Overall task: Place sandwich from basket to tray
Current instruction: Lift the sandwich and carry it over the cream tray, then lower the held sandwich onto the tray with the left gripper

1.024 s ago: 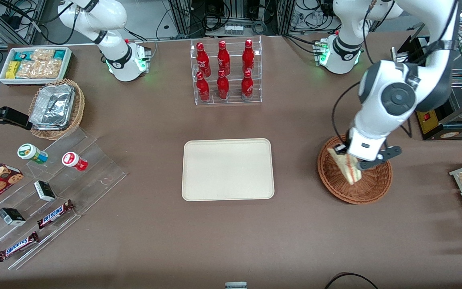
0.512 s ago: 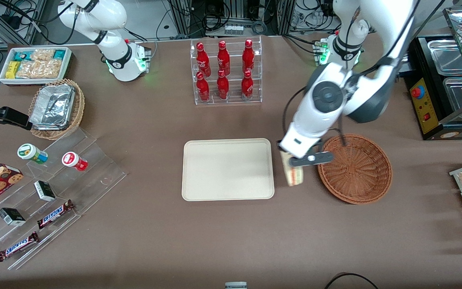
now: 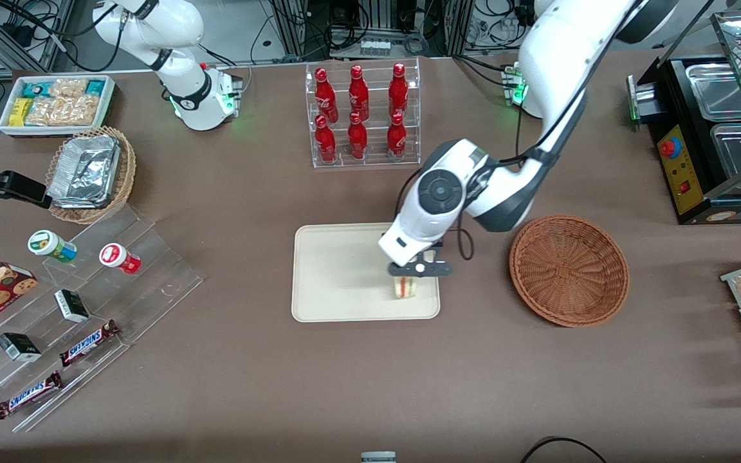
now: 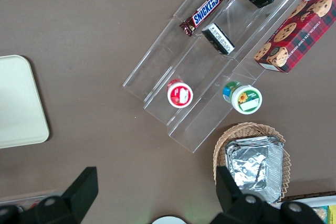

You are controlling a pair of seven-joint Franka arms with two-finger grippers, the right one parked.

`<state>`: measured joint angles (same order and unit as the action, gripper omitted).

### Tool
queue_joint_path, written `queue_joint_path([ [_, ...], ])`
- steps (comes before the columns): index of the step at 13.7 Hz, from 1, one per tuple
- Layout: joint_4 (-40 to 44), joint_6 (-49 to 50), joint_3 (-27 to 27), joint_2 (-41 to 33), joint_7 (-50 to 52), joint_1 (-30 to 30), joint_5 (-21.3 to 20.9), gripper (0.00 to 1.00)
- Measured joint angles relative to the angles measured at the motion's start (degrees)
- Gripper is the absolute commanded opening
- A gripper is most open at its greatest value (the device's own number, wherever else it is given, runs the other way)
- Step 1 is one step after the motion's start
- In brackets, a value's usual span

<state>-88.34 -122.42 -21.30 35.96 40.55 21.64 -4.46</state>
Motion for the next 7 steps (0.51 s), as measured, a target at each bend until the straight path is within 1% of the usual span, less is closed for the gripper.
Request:
queue_joint_path([
  [4, 1.1, -1.2, 0.0, 2.2, -0.1, 0.9, -0.2, 0.0],
  [7, 1.5, -2.6, 0.1, 3.3, -0.1, 1.4, -1.5, 0.0],
])
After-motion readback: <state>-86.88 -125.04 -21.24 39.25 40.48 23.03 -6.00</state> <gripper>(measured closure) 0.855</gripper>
